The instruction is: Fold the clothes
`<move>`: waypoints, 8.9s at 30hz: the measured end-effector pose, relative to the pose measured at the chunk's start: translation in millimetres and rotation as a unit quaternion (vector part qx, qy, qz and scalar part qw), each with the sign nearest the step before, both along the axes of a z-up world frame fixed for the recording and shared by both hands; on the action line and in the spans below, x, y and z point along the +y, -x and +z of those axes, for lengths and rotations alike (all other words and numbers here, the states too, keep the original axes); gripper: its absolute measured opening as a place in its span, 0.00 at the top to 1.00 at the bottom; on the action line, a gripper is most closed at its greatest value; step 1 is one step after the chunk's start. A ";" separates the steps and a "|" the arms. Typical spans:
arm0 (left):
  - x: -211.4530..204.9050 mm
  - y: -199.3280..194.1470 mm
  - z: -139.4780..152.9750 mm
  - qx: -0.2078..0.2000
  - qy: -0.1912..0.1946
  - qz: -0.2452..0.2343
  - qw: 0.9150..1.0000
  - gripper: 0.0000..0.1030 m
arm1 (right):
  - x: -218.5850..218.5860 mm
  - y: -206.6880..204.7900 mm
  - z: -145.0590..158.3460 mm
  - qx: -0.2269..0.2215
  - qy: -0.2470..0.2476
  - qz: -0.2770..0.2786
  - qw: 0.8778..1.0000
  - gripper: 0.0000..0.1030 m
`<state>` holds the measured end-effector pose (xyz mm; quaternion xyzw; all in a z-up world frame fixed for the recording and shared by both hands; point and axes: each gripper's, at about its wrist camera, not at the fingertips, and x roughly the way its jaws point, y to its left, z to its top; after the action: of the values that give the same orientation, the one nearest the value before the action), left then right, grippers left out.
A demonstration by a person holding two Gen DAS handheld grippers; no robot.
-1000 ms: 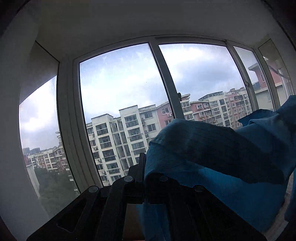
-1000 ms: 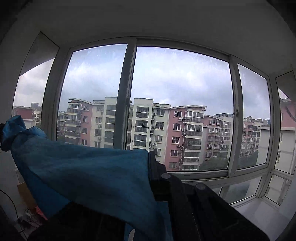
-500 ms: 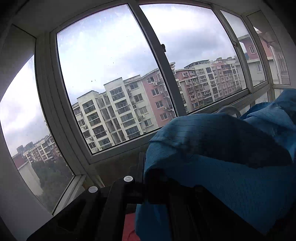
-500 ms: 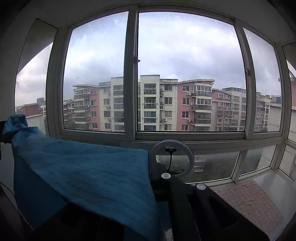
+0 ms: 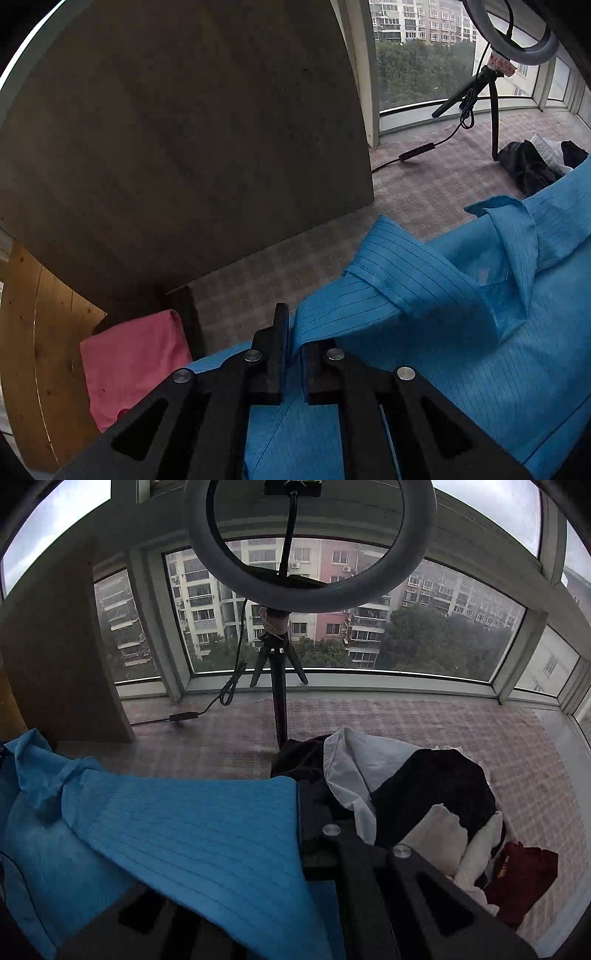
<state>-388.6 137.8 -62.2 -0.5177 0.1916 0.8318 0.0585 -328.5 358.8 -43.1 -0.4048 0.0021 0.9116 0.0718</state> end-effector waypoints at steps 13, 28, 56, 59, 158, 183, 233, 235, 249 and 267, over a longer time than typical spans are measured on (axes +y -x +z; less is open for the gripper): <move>-67.7 -15.8 -57.3 -0.016 0.055 0.008 0.998 0.86 | 22.7 69.3 -127.9 -0.110 -0.019 0.009 0.994 0.99; -74.2 2.0 -26.0 0.063 -0.050 0.032 0.996 1.00 | 13.0 47.0 -69.0 -0.036 0.010 0.043 0.998 0.99; -59.4 34.4 -28.8 0.013 -0.004 -0.032 0.999 1.00 | -2.1 76.4 -57.0 -0.014 0.020 0.058 0.998 0.99; -79.9 29.5 12.4 0.046 -0.006 -0.011 0.999 1.00 | -1.3 72.3 -28.7 0.019 0.021 0.063 0.998 0.99; -152.6 -440.7 23.8 -0.020 -0.258 0.097 0.961 0.97 | -81.7 -246.6 -155.9 -0.098 0.224 0.149 0.958 0.94; -154.3 -464.8 -91.6 -0.110 -0.228 0.174 0.952 0.61 | -76.2 -323.1 -225.7 -0.123 0.218 0.105 0.963 0.48; -192.8 -257.0 -43.5 0.037 0.030 0.111 0.993 0.43 | -230.5 -130.2 -124.1 -0.149 0.134 0.238 0.950 0.74; -193.5 -230.6 -63.7 0.032 0.097 0.076 0.992 0.43 | -239.1 -106.2 -135.1 -0.167 0.146 0.233 0.947 0.74; -321.6 -115.8 56.3 0.095 0.043 0.135 0.985 0.98 | -245.4 -30.3 -206.9 -0.232 0.125 0.176 0.948 0.73; -338.9 -130.4 30.0 0.045 0.070 0.179 0.980 0.50 | -128.6 22.5 -178.6 -0.190 0.018 0.009 0.982 0.64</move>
<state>-258.2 -201.1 -32.2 -0.5081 0.1564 0.8359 -0.1364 -351.0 230.2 -221.7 -0.5721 0.0010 0.8183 0.0557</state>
